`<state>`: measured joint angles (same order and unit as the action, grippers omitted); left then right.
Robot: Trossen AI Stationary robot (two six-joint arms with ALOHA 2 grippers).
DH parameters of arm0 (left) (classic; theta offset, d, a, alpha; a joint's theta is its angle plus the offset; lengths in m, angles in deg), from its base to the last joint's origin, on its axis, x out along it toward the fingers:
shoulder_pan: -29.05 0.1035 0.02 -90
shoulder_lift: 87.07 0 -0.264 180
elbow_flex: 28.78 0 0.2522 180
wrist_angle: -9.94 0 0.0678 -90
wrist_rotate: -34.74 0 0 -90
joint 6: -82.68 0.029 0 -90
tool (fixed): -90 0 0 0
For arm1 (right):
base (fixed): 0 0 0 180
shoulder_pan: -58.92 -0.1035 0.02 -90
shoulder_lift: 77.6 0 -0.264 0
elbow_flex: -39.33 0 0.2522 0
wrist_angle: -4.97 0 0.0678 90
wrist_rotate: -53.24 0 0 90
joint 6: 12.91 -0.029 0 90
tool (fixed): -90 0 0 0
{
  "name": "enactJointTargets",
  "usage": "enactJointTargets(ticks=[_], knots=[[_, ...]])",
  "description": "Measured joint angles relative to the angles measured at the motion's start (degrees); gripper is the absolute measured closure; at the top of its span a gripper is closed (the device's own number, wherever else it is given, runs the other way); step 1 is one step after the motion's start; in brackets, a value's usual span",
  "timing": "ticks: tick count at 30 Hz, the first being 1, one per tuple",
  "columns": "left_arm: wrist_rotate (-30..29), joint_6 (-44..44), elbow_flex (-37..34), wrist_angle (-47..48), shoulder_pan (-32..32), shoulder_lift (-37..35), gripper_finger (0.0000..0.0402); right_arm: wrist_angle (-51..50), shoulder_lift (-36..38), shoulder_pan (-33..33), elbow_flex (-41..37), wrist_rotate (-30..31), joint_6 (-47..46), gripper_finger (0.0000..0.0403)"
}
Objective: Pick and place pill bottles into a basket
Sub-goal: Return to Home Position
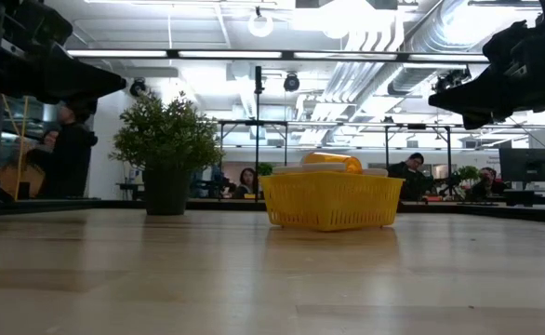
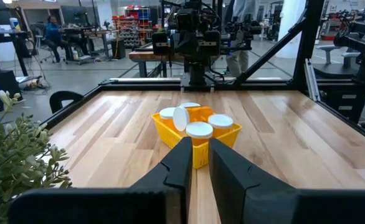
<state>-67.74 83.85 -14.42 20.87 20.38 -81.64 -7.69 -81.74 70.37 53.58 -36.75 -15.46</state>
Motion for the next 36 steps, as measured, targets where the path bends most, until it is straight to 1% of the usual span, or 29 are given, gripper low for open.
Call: enactJointTargets(ticks=[15, 23, 36], knots=[[0.0, 0.0, 0.0, 0.0, 0.0, 0.0, 0.0314, 0.0, 0.0, 0.0, 0.0, 0.0, 0.0, 0.0402], [0.0, 0.0, 0.0, 0.0, 0.0, 0.0, 0.0314, 0.0, 0.0, 0.0, 0.0, 0.0, 0.0, 0.0394], [0.0, 0.0, 0.0, 0.0, 0.0, 0.0, 0.0314, 0.0, 0.0, 0.0, 0.0, 0.0, 0.0, 0.0402]])
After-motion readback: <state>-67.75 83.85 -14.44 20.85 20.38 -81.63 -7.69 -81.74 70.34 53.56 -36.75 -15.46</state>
